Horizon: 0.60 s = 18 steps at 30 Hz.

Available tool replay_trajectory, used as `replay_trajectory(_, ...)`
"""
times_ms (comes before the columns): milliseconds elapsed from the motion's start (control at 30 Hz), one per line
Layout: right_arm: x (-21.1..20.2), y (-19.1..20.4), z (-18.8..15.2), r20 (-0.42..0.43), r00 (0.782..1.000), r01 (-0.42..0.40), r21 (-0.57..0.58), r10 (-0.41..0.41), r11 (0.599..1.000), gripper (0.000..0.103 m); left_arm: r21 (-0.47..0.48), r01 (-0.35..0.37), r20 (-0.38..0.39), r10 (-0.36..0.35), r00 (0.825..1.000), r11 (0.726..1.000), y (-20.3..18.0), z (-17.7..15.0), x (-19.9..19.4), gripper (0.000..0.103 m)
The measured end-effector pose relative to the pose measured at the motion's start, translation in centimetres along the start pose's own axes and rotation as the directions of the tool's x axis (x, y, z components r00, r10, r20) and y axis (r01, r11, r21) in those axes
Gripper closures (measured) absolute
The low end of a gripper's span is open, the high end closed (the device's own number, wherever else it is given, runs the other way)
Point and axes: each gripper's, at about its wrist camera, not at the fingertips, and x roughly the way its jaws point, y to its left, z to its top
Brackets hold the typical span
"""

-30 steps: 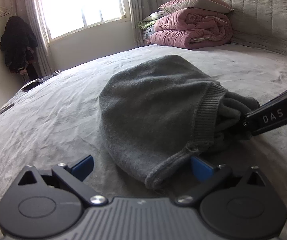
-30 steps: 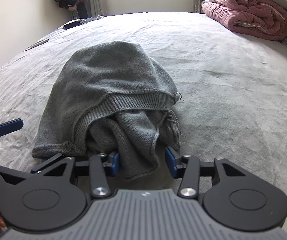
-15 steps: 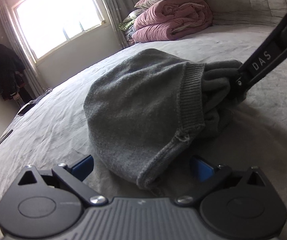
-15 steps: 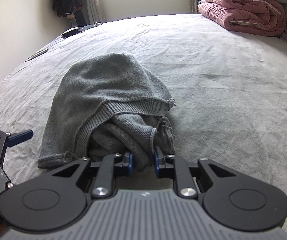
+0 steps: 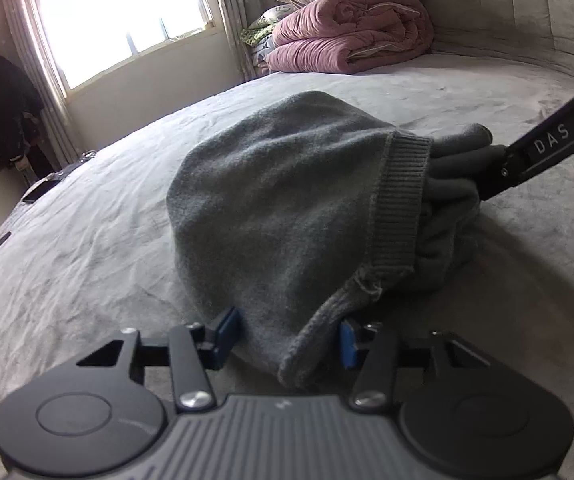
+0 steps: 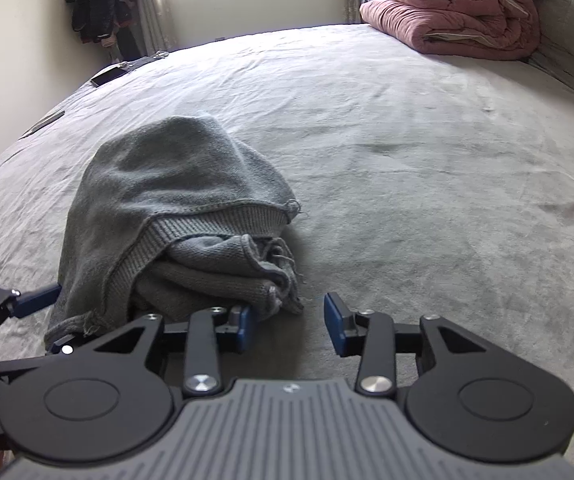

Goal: Fold clothes
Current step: 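Close the left gripper on the sweater hem while the right gripper grasps the other hem edge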

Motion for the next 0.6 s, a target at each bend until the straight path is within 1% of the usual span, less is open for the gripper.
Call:
replay_trajectory(33,0.0,0.0,0.0,0.004,1.000,0.006,-0.005,-0.006,1.000,0.061,0.003,0.004,0.001,-0.004,1.000,1.000,-0.1,0.0,0.0,0.067)
replay_trajectory(100,0.1,0.0,-0.1,0.012,1.000,0.019,-0.016,-0.018,1.000,0.061,0.006,0.003,0.004,-0.003,1.000,1.000,-0.1,0.0,0.0,0.071)
replay_trajectory(167,0.0,0.4,-0.3,0.030,0.998,0.051,-0.057,-0.050,0.997,0.061,0.000,-0.006,-0.001,0.006,1.000,1.000,0.0,0.0,0.0,0.074)
replay_trajectory(233,-0.1,0.5,-0.3,0.047,0.997,0.057,-0.074,-0.054,0.996,0.061,-0.009,-0.016,-0.007,0.016,1.000,1.000,0.2,0.0,0.1,0.083)
replay_trajectory(333,-0.3,0.5,-0.2,0.059,0.997,0.056,-0.077,-0.051,0.995,0.061,-0.031,-0.021,-0.004,0.021,1.000,0.999,0.6,0.2,-0.5,0.091)
replay_trajectory(500,-0.5,0.2,0.0,0.069,0.996,0.054,-0.071,-0.049,0.996,0.057,-0.071,-0.017,0.023,0.018,1.000,0.997,1.3,0.8,-2.1,0.092)
replay_trajectory(600,-0.5,0.2,0.1,0.072,0.996,0.055,-0.070,-0.049,0.996,0.055,-0.067,-0.018,0.047,0.021,0.999,0.998,1.3,1.1,-2.9,0.093)
